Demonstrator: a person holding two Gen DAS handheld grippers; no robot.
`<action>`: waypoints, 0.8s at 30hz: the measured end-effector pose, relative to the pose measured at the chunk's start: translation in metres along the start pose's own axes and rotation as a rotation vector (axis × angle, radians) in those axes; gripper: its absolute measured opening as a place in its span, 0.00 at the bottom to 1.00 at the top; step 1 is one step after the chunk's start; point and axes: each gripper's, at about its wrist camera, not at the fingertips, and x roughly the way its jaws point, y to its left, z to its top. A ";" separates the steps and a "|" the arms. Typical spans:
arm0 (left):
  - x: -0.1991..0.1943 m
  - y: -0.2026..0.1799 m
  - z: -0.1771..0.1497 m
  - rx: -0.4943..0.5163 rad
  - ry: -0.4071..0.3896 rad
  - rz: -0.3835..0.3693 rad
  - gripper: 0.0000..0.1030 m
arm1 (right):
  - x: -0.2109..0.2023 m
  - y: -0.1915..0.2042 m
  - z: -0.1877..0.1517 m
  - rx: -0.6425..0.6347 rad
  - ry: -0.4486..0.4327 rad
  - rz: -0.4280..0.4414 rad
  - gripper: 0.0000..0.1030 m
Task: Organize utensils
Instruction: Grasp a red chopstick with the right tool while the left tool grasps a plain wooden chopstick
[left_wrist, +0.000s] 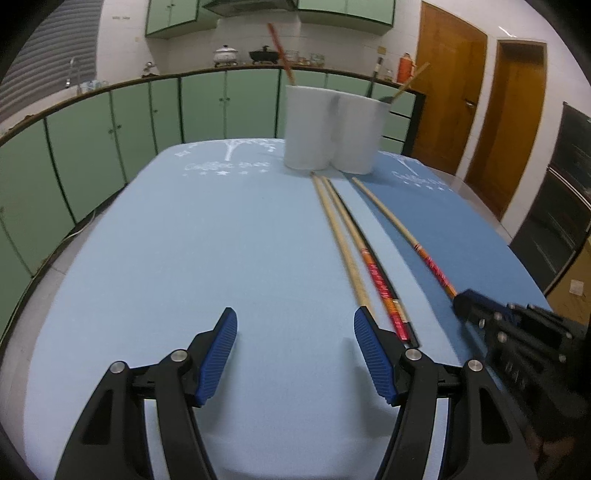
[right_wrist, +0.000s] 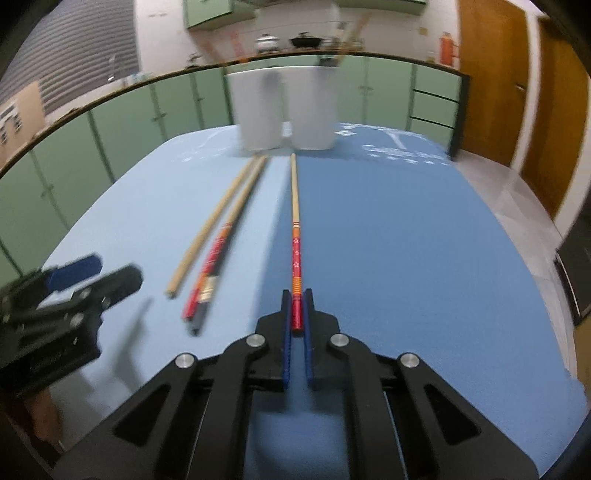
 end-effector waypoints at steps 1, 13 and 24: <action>0.002 -0.003 0.000 0.008 0.005 -0.004 0.62 | 0.001 -0.005 0.001 0.014 -0.001 -0.009 0.04; 0.018 -0.023 0.002 0.033 0.051 0.002 0.55 | 0.007 -0.017 0.006 0.042 0.011 0.008 0.04; 0.021 -0.033 0.003 0.048 0.052 -0.005 0.15 | 0.013 -0.014 0.008 0.013 0.045 0.061 0.10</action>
